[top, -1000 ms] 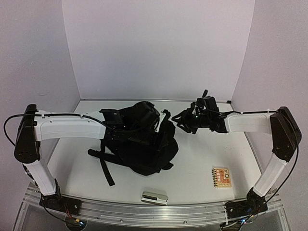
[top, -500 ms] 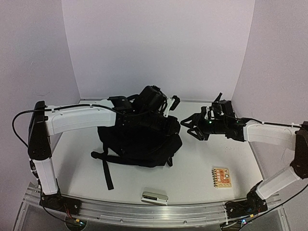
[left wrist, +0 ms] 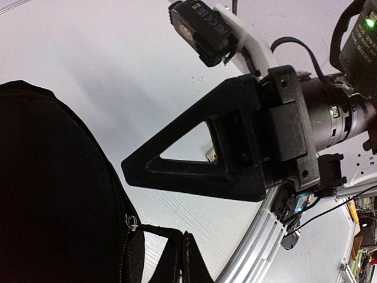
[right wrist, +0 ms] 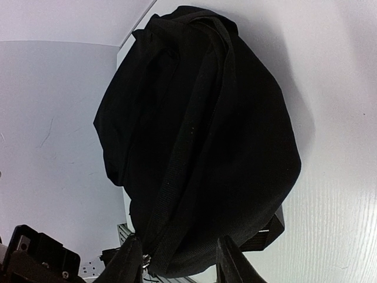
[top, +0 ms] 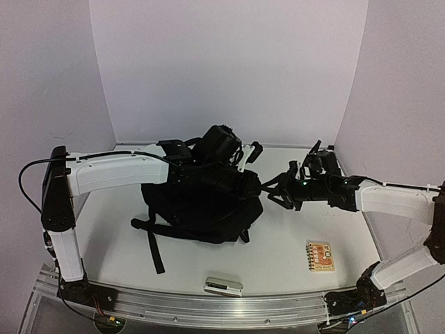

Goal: Pack the student bag
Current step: Zip the student bag at the center of the board.

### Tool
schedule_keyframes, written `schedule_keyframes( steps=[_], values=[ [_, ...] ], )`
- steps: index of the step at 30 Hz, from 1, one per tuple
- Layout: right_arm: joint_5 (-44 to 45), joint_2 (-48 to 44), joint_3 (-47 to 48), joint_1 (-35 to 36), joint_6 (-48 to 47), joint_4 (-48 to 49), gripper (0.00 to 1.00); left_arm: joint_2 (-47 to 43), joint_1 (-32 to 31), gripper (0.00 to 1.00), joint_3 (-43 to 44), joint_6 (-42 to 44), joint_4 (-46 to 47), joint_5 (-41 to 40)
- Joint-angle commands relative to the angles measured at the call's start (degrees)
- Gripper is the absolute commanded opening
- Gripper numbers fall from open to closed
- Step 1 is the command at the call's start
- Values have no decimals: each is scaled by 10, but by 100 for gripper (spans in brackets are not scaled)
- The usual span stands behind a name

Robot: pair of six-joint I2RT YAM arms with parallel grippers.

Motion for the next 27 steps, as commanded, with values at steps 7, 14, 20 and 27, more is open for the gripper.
schedule_keyframes(
  steps=[7,14,20,27],
  values=[
    [-12,62,19,27,21,77,33,-16,-4,0,19,1,64,29],
    [46,70,11,29,44,103,0,-26,-4,0,2,3,64,26],
    [112,71,13,13,49,104,0,-68,-5,0,-51,1,68,20],
    [135,81,21,-29,38,104,0,-132,-5,0,-130,2,71,17]
  ],
)
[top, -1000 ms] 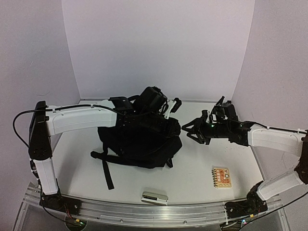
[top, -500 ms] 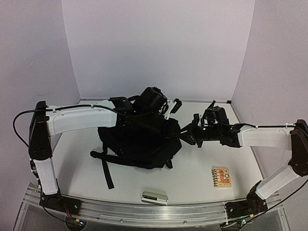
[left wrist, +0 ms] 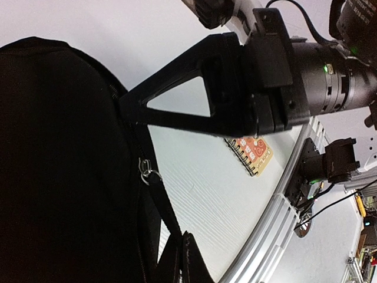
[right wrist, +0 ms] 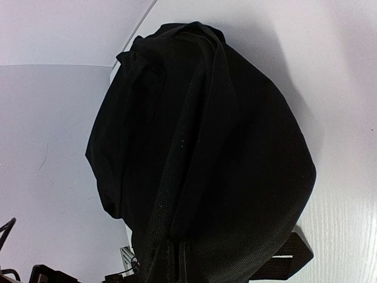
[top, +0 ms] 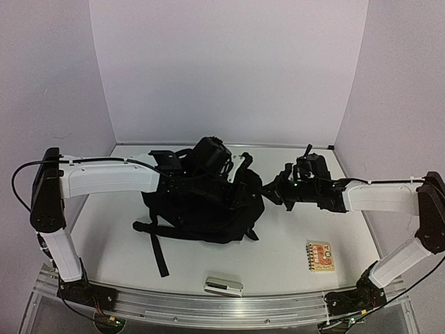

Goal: Pack the student bag
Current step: Zip the student bag at the center of the board.

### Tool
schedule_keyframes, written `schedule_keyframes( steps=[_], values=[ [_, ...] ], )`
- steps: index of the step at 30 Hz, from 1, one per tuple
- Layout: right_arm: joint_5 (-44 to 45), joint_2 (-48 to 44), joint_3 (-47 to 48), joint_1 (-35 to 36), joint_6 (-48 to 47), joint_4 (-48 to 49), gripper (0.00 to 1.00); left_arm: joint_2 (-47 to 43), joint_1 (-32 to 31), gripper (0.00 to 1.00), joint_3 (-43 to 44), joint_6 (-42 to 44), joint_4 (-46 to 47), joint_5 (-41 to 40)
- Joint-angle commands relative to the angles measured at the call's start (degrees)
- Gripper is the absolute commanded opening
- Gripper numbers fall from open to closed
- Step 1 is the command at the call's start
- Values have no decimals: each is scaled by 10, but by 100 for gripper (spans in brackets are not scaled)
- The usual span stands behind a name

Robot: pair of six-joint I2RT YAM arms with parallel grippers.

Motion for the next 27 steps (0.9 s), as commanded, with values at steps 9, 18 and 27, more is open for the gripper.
schedule_keyframes(
  steps=[9,18,27],
  values=[
    [87,33,23,-55,-13,28,0,-122,-7,0,-68,-9,27,-2],
    [102,29,29,-85,-22,28,0,-168,-5,0,-111,-16,-27,-21],
    [69,61,77,-94,-61,26,0,-202,-1,0,-112,-7,-35,-20]
  ],
)
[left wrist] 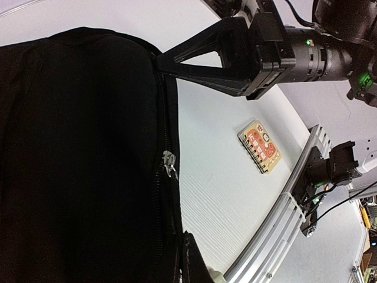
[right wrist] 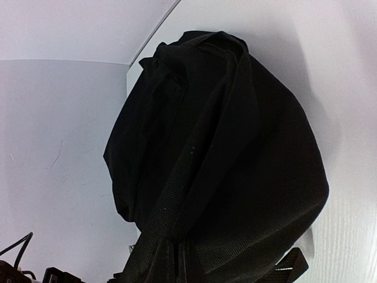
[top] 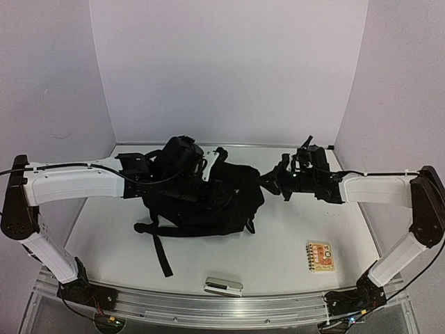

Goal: Pack the student bag
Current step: Zip the student bag at the center of the board.

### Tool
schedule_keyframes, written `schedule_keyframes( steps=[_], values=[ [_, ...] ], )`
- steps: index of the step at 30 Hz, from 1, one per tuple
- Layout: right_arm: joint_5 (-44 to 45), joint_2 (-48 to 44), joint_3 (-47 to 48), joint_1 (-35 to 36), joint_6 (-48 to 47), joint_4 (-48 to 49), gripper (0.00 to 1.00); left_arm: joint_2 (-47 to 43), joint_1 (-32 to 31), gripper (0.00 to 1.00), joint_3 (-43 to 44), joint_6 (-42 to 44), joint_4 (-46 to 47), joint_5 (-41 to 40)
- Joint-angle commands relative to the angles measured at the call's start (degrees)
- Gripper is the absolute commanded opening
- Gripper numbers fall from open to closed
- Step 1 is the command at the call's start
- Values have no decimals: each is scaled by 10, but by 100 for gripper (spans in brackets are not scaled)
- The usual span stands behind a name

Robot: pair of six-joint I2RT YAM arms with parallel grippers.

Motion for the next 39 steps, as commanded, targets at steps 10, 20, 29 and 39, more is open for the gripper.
schedule_keyframes(
  steps=[10,20,29,39],
  values=[
    [-23,-48,24,-46,-69,-61,42,55,-8,0,142,24,61,162],
    [-1,-171,-64,13,0,-109,60,165,-8,0,293,49,50,204],
    [24,-159,-66,40,3,-118,36,176,-8,0,298,48,50,203],
    [86,-151,-66,50,11,-113,0,147,-8,0,255,59,50,205]
  ],
)
